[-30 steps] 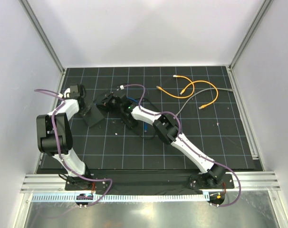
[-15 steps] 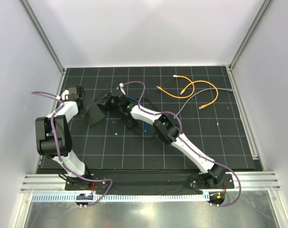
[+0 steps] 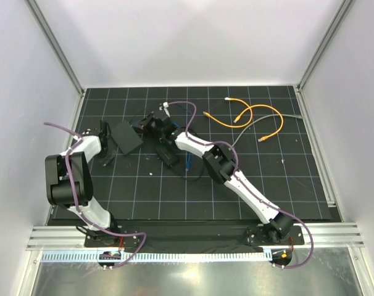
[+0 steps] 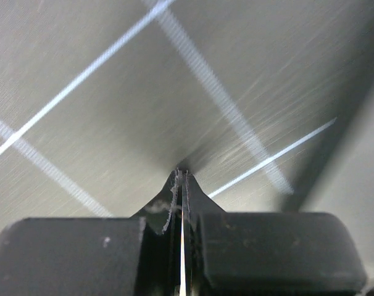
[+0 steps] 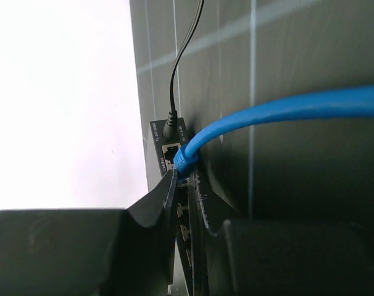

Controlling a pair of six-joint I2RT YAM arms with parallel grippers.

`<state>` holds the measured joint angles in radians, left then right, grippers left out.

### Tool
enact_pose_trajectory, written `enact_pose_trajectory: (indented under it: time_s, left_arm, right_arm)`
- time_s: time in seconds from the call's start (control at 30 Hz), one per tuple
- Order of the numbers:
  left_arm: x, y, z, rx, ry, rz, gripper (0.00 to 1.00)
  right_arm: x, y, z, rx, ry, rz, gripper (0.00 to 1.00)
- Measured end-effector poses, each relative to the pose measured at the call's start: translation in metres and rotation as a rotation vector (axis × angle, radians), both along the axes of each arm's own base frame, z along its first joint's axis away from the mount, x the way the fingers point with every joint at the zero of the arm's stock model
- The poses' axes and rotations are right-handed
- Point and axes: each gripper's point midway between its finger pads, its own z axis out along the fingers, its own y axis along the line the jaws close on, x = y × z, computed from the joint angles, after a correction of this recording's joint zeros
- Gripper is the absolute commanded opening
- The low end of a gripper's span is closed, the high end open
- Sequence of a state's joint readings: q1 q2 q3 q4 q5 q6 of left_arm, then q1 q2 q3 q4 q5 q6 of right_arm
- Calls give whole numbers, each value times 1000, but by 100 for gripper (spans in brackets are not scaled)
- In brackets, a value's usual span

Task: Pull the plug from the switch port

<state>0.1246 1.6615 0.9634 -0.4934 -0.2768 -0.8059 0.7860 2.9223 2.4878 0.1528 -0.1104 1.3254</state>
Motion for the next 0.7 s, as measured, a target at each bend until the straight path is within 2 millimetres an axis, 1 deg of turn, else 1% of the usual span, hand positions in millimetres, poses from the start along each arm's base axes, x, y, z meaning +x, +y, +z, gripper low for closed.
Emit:
enact_pose_trajectory:
  time_s: [0.07,0.13,0.17,0.27,0.37,0.43,0.5,0.57,0.7]
  left_arm:
    - [-13,-3,-1,-1,49,-22,2]
    - [-14,-6,10,7,39,-49,2]
    - [-11,-9,18,12,24,-63,2]
    - [5,-20,53,39,-76,-110,3]
    - [14,-33,85,49,-186,-144,6]
    - [18,-37,100,45,-241,-155,7]
    - [23,-39,104,33,-263,-162,7]
    - [29,-42,101,19,-249,-174,9]
    - [52,-48,83,-10,-200,-204,11]
  right_arm:
    - [9,-7,1,7,-16,-6,1]
    - [14,-13,-1,16,-32,-9,1]
    - [16,-16,-3,29,-30,-11,1]
    - [14,-16,0,51,-62,8,1]
    - [5,-12,2,58,-84,42,1]
    - [-6,-9,1,51,-90,71,1]
    - [-20,-5,0,39,-89,106,1]
    - [-34,0,-2,34,-85,137,1]
    - [-65,13,-2,37,-73,215,1]
